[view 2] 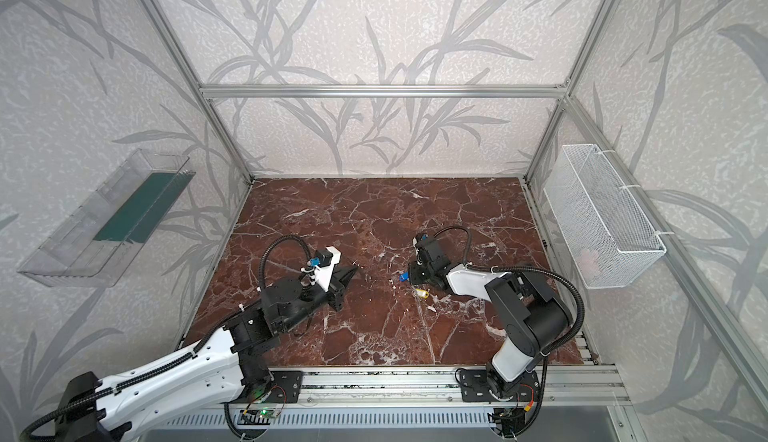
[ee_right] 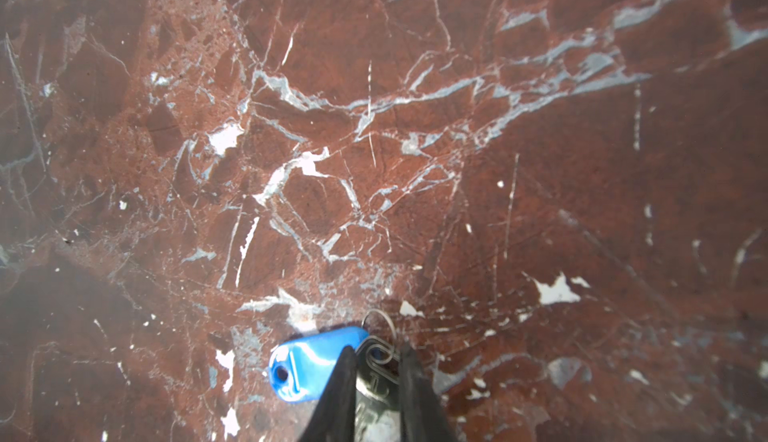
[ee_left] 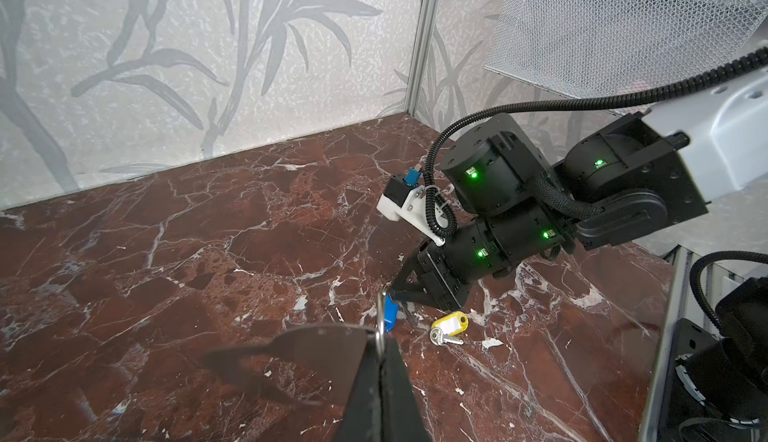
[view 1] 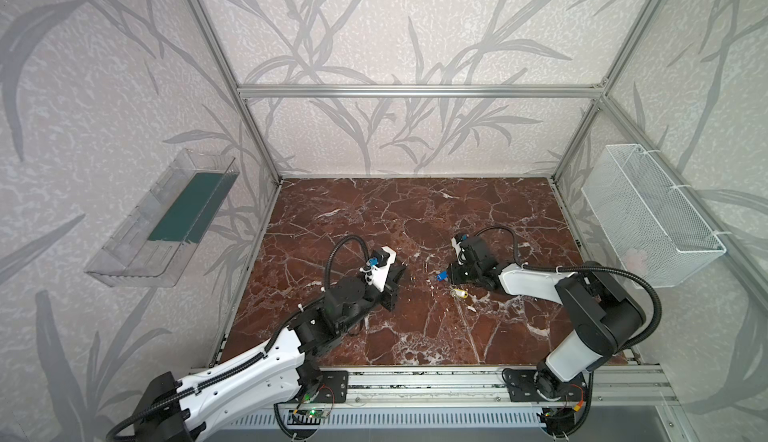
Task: Put the keys on the keyring
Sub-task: 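Grasp the blue-tagged key's ring with the right gripper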
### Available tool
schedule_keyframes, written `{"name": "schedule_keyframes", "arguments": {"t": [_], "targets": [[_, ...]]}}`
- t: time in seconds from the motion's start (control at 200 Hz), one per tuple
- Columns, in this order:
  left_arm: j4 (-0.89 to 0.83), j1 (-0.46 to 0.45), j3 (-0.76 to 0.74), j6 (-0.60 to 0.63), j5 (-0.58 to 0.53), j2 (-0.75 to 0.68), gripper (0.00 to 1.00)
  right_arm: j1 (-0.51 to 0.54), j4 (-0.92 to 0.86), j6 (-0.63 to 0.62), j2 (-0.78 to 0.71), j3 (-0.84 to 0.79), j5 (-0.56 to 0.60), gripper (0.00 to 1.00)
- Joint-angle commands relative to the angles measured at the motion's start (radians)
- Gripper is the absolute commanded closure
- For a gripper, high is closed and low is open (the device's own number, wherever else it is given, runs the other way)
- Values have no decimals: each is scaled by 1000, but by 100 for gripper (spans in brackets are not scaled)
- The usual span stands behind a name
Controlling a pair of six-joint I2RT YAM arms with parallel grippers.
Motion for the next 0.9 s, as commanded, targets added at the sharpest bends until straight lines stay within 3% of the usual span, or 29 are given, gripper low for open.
{"name": "schedule_keyframes", "arguments": {"t": [0.0, 0.3, 0.605, 0.685, 0.895], "targets": [[11, 3, 4, -6, -13, 1, 100, -3, 7, 0, 14, 18, -5, 82], [14, 3, 7, -11, -5, 14, 100, -4, 13, -10, 43, 39, 0, 85], [22, 3, 3, -16, -1, 22, 100, -5, 9, -17, 45, 50, -3, 100], [22, 3, 2, -16, 0, 21, 100, -4, 1, -22, 24, 46, -1, 100], [25, 4, -1, -17, 0, 23, 100, -4, -21, -47, -33, 45, 3, 86]]}}
